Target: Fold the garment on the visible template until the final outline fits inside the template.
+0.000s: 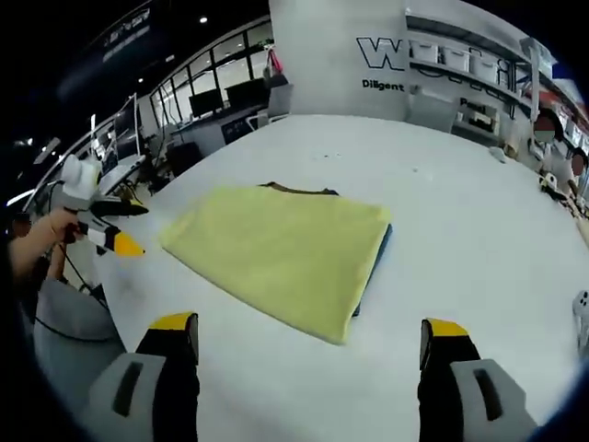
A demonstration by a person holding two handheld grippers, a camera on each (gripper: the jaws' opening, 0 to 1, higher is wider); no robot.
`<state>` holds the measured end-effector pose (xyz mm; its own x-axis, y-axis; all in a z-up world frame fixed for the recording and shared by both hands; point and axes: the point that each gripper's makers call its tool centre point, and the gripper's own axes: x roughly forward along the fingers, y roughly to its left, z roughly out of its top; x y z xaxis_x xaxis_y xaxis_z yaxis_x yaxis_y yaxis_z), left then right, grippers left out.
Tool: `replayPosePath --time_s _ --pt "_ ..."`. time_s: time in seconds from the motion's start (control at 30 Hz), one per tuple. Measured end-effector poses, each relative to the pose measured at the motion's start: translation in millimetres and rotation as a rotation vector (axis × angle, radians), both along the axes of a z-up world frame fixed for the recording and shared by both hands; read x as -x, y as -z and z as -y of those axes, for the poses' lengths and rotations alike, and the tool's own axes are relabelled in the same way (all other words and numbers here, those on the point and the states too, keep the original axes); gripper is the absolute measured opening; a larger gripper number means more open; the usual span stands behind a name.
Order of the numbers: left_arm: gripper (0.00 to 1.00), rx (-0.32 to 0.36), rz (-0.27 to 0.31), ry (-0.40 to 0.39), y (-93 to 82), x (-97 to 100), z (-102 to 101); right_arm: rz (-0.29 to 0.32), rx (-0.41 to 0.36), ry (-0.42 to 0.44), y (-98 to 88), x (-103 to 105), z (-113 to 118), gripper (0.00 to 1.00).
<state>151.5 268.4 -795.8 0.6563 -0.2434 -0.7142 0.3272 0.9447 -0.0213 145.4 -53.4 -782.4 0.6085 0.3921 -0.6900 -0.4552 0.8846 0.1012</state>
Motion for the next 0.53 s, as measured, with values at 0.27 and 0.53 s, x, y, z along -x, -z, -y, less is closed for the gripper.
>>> replayPosePath --time_s 0.27,0.53 --pt "0.99 0.006 -0.006 -0.008 -4.1 16.5 -2.0 0.005 0.014 0.016 -3.9 13.9 5.6 0.99" --pt "0.99 0.012 -0.005 -0.003 -7.4 20.6 -3.4 0.002 0.027 0.028 -4.6 23.4 6.3 0.99"
